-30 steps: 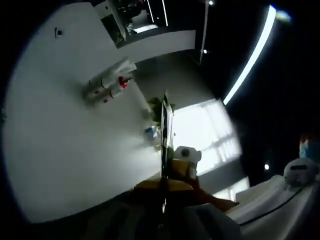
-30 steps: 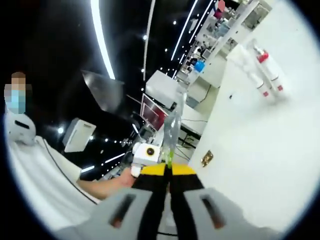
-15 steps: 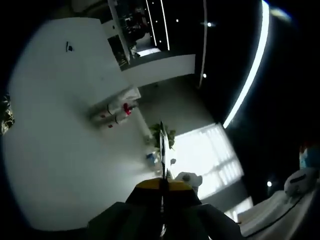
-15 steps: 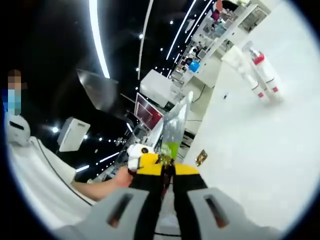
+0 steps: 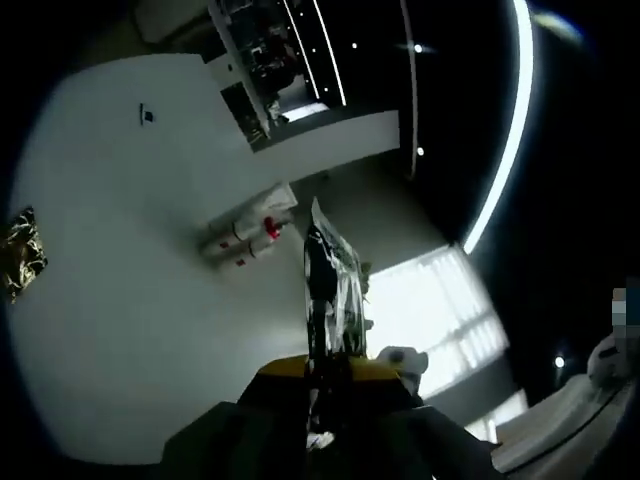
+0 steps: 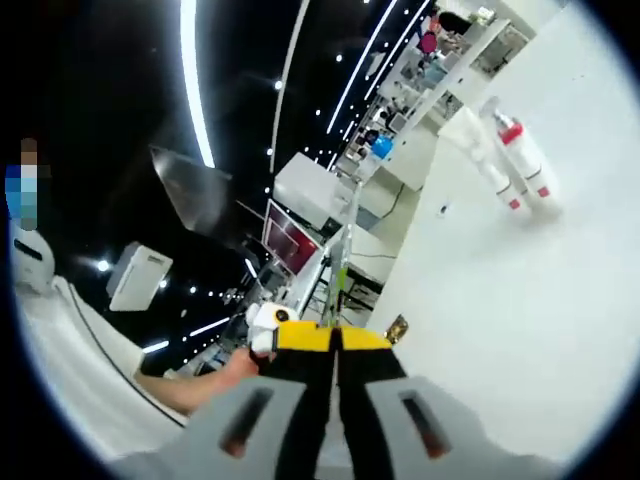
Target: Arrange the skincare products in the storage area until every visible bottle or jar stands upright without overlapping.
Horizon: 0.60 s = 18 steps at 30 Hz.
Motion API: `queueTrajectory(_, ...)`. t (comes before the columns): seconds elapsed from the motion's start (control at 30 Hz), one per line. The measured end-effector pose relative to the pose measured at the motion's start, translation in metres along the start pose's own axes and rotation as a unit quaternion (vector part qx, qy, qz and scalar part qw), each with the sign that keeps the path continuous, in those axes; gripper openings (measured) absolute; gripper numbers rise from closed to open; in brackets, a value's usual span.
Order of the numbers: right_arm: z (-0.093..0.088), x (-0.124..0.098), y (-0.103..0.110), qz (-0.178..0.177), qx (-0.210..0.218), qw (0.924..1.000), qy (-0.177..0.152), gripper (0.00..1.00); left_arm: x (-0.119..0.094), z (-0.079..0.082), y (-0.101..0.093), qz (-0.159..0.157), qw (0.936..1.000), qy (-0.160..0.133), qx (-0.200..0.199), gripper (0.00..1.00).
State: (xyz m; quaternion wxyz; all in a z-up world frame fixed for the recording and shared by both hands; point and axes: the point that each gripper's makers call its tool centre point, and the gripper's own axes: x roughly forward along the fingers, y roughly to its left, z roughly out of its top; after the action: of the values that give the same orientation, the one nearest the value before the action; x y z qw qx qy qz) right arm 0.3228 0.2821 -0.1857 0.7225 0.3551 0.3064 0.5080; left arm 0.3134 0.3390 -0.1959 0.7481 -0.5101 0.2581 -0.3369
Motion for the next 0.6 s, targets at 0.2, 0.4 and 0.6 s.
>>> queueTrajectory(0.2, -0.001, 0.005, -0.008, -0.010, 0.007, 0.9999, 0.000, 0.01, -0.003, 0.001, 0.008, 0.016, 0.9997, -0.014, 0.011, 0.03)
queueTrajectory(0.4, 0.008, 0.019, -0.012, -0.016, 0.004, 0.9999, -0.003, 0.01, -0.005, 0.018, 0.016, 0.037, 0.9988, -0.027, 0.020, 0.02)
queueTrajectory(0.6, 0.015, 0.034, -0.021, -0.037, 0.002, 0.9993, 0.007, 0.02, -0.003, 0.036, 0.031, 0.061, 0.9970, -0.038, 0.029, 0.01)
